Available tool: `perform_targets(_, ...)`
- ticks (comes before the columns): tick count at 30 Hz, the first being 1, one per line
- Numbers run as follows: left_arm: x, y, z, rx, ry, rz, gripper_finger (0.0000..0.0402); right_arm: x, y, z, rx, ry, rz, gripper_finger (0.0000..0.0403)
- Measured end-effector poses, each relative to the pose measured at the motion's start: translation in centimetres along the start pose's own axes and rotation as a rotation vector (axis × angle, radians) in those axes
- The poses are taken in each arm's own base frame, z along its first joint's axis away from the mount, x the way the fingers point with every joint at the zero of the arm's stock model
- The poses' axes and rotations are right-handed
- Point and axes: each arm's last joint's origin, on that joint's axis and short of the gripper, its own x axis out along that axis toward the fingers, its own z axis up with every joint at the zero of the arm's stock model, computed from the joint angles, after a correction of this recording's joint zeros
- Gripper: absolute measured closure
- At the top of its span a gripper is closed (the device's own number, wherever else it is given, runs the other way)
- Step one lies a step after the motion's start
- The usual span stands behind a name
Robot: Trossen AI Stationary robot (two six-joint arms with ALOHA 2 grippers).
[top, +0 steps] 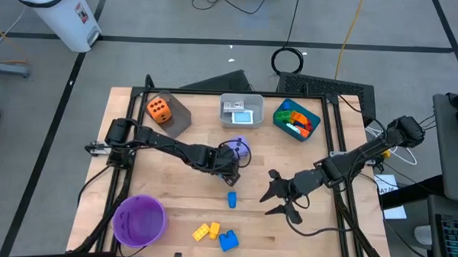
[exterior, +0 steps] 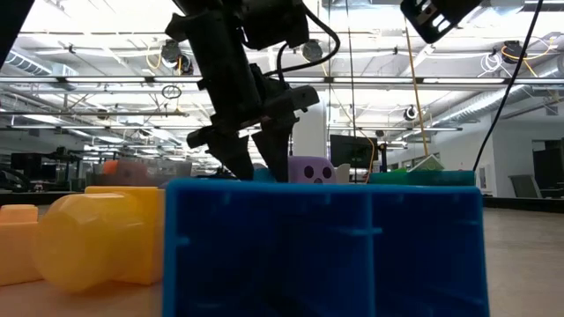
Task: Pick & Place Toys
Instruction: Put the blue game piece into the blue bin
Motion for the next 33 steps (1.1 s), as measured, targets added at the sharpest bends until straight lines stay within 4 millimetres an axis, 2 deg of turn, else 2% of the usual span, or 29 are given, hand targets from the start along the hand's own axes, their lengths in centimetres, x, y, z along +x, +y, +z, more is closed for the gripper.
perform_targets(10, 0.04, 0.18, -0.06, -0.01, 0.032, -0.002, 0.0168, -0.03, -0.43, 0.14, 0.001, -0.005, -0.014, 0.0202)
perform_targets(20, 0.05, 0.14, -0.03, -0.015, 0.036, -0.01, 0.0267, -0.03, -0.44, 0.14, -0.003, -0.005, -0.015, 0.0202)
perform_targets(28, 0.05, -0.08, 0.03, -0.054, 0.053, -0.048, 0.0262, -0.09, -0.43, 0.19, -0.003, -0.009, -0.014, 0.0202)
perform_targets(33, -0.09, -0.41, 0.01, -0.035, 0.099, -0.115, 0.026, -0.97, -0.52, 0.81, -0.008, -0.051, -0.013, 0.0202)
